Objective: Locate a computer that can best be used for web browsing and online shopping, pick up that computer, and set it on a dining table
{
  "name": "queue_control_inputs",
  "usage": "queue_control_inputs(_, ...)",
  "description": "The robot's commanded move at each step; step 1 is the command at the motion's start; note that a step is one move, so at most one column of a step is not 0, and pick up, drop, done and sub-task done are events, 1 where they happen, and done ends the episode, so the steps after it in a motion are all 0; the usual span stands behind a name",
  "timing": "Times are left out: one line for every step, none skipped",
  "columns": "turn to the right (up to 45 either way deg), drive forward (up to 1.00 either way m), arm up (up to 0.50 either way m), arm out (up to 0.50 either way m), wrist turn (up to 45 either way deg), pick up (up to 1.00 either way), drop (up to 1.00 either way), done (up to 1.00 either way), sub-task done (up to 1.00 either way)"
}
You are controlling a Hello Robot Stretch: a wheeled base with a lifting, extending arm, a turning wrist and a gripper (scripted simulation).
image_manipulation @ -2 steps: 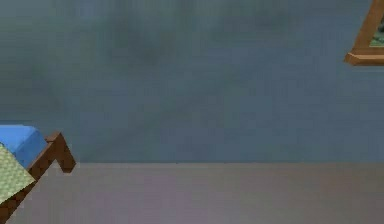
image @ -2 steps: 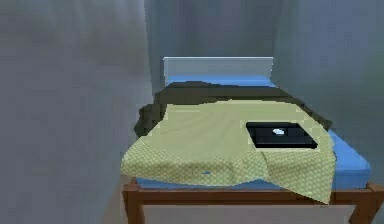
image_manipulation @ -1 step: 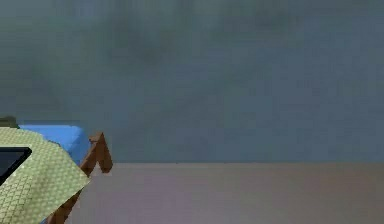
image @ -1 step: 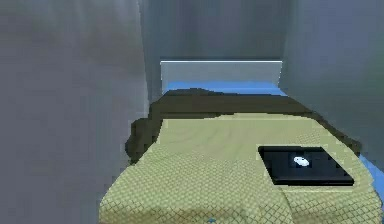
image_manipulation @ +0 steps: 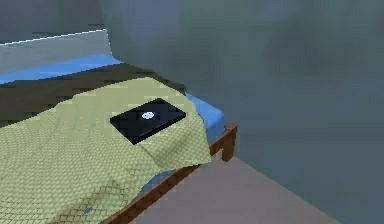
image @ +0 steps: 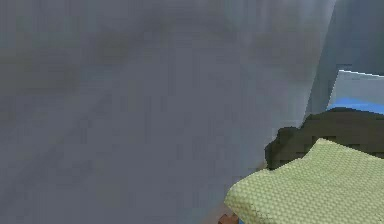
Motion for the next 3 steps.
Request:
queue_control_inputs(-9.0, 0.00, 0.00, 0.00, 0.0, 0.00, 0.00, 0.00, 0.00)
queue_control_inputs(45.0, 0.00, 0.00, 0.00, 0.0, 0.00, 0.00, 0.00, 0.00)
queue_control_inputs(45.0, 0.00, 0.00, 0.00, 0.0, 0.00, 0.00, 0.00, 0.00)
